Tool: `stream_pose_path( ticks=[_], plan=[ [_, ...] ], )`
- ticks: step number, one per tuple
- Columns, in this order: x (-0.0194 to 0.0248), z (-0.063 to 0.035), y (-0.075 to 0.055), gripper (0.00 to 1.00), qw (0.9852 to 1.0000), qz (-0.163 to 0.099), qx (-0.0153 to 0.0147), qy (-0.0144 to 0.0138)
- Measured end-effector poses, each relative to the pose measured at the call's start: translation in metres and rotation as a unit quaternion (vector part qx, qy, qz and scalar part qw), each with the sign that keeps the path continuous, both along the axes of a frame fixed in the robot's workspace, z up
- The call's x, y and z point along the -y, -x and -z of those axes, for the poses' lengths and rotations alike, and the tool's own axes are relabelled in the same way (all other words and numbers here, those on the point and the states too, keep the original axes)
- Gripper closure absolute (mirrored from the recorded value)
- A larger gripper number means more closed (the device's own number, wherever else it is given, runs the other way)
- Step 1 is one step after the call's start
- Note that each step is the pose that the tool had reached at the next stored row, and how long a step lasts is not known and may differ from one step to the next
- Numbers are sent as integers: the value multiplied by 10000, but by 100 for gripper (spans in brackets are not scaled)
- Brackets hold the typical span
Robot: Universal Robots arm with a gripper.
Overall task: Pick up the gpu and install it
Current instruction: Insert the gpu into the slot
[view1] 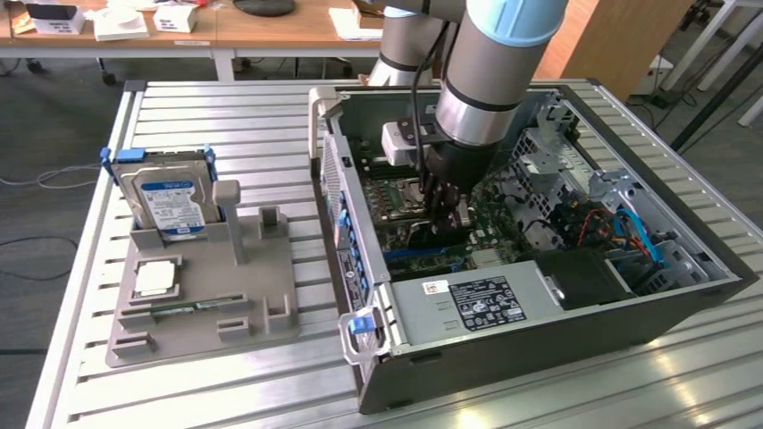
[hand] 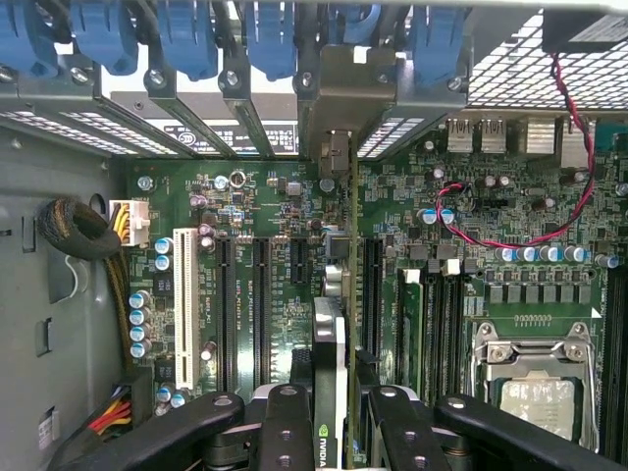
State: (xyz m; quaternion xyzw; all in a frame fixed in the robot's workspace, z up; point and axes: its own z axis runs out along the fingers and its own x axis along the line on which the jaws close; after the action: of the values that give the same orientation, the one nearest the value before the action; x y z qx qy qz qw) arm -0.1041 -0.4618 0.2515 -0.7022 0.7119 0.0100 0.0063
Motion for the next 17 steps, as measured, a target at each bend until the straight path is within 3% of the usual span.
stream_pose_path(
  ticks=[17],
  plan=[
    [-4,3,0,73,10000,-1,0,0]
  ],
)
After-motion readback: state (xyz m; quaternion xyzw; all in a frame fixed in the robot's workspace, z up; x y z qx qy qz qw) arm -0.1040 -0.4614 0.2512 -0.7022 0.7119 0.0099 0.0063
